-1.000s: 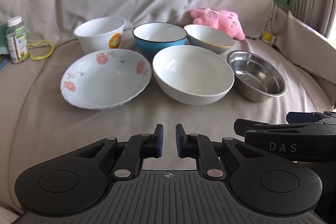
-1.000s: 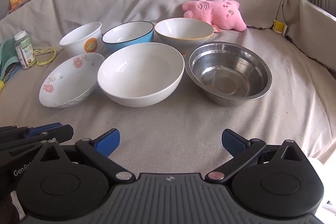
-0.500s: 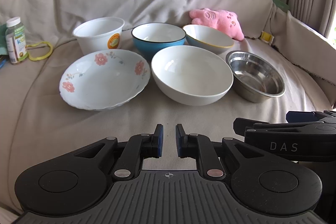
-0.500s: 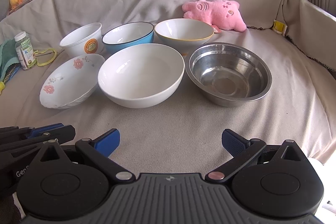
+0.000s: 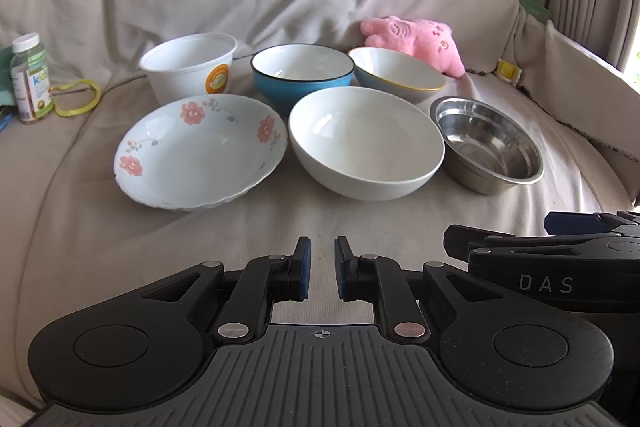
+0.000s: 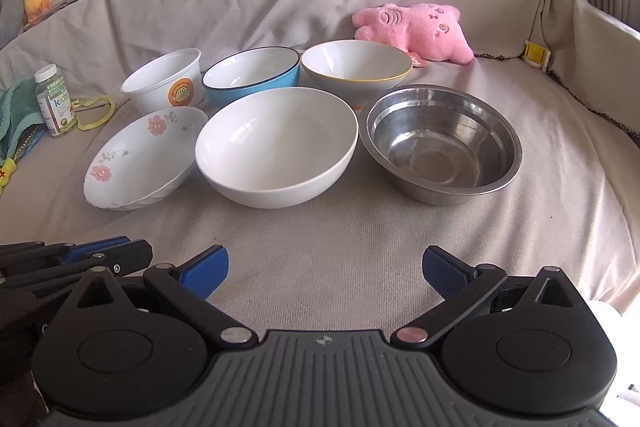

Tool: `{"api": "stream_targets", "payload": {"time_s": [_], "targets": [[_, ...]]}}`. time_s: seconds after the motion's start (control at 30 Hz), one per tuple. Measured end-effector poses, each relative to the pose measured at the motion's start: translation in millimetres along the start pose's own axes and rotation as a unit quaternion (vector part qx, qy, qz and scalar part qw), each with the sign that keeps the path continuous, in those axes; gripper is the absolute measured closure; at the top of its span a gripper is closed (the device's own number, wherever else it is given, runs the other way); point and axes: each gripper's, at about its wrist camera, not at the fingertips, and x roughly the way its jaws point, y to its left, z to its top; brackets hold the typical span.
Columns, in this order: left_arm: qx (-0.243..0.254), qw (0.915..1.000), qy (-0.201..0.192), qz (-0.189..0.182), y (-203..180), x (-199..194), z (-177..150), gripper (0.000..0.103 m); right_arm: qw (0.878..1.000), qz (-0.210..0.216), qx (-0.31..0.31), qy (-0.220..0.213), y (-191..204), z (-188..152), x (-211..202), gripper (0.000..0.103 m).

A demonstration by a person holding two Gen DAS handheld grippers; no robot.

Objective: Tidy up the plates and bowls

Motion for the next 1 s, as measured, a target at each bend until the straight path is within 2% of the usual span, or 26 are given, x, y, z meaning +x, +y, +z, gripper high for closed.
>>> {"api": "stream_targets", "payload": {"time_s": [1.0], "targets": [[0.004, 1.0000, -0.008, 0.000, 1.9, -4.4, 0.8, 0.088, 1.000, 0.003, 0.002, -0.006, 1.5, -3.0, -2.9, 0.000]]}}
